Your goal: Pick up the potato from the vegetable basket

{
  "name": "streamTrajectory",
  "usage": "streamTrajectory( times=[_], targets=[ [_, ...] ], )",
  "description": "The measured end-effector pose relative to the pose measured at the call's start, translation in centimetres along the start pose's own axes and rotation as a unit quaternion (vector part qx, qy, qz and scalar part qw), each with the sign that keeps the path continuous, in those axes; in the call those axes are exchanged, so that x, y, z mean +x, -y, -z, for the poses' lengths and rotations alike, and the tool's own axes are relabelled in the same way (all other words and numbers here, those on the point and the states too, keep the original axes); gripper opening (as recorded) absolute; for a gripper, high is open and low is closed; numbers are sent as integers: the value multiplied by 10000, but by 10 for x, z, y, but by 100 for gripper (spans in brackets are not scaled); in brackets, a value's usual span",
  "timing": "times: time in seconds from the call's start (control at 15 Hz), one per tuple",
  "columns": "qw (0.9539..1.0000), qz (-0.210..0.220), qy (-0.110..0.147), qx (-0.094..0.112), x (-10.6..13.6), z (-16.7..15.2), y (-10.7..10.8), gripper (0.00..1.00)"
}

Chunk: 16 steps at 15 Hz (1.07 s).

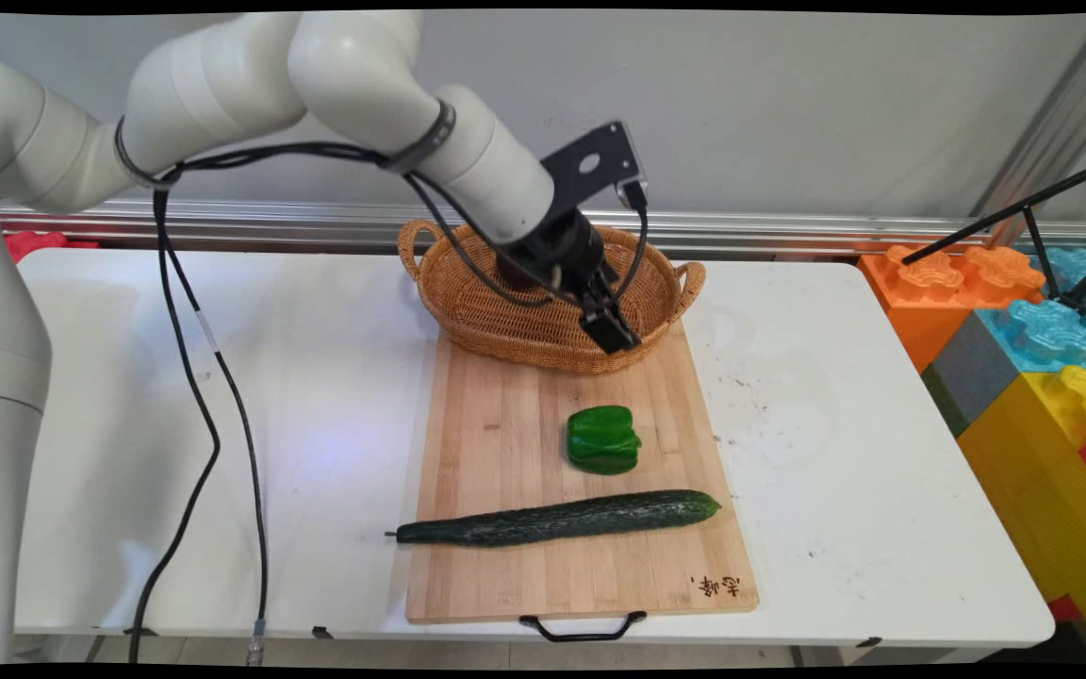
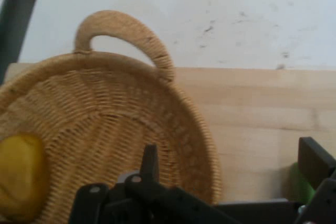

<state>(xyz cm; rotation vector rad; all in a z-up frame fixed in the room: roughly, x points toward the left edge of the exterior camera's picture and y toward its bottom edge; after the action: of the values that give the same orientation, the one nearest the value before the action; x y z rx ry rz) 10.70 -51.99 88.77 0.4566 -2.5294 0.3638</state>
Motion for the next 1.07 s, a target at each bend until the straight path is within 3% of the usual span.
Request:
streamTrajectory(
  times=[0.47, 1.07],
  targets=[
    [9984, -285, 139, 469, 7, -18, 46, 100],
    [9947, -430, 429, 827, 2, -51, 106, 100]
  ],
)
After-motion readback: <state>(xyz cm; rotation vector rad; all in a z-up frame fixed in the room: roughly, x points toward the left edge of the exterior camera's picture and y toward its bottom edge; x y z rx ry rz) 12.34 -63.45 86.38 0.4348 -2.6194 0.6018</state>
